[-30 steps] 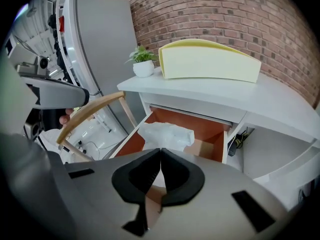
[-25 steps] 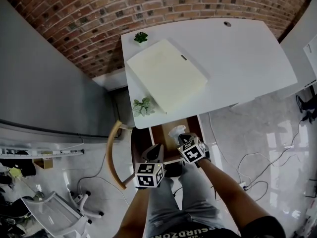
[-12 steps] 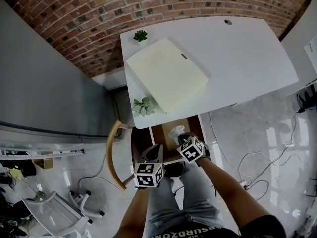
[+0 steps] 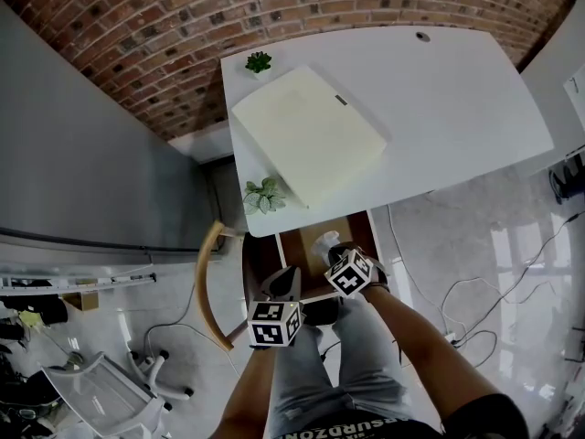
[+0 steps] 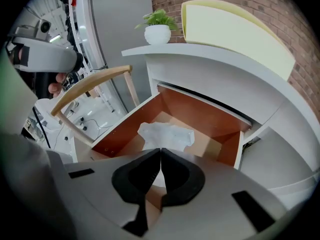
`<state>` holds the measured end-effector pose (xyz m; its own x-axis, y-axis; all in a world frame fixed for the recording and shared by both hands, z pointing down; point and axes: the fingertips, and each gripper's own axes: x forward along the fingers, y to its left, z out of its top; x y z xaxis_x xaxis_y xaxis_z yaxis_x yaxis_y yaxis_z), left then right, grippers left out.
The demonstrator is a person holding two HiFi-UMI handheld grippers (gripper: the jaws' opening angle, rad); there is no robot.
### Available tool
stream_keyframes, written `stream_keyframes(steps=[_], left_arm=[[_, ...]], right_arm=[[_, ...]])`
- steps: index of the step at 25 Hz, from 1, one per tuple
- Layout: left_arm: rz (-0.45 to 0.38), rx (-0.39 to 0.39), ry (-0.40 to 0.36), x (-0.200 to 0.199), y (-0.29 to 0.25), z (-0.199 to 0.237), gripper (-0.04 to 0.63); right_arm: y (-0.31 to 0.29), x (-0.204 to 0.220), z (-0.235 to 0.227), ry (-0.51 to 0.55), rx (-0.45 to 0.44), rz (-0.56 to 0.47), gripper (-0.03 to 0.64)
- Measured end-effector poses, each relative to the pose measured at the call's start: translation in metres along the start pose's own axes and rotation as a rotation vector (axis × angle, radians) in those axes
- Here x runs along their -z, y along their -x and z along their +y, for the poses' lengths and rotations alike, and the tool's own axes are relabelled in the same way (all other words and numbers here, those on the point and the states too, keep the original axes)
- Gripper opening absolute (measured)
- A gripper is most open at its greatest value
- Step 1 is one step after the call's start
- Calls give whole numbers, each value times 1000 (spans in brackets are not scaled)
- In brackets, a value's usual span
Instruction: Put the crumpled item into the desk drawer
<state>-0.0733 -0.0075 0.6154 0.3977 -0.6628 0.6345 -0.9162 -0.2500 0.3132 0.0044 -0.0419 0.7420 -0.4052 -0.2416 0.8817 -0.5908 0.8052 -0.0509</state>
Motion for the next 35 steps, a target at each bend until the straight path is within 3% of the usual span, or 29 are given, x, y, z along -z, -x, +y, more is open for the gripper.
stream_keyframes(steps=[35], left_arm=[[21, -19, 41, 18, -12, 13, 3]], right_arm=[[-60, 29, 0, 156, -52, 184, 2]])
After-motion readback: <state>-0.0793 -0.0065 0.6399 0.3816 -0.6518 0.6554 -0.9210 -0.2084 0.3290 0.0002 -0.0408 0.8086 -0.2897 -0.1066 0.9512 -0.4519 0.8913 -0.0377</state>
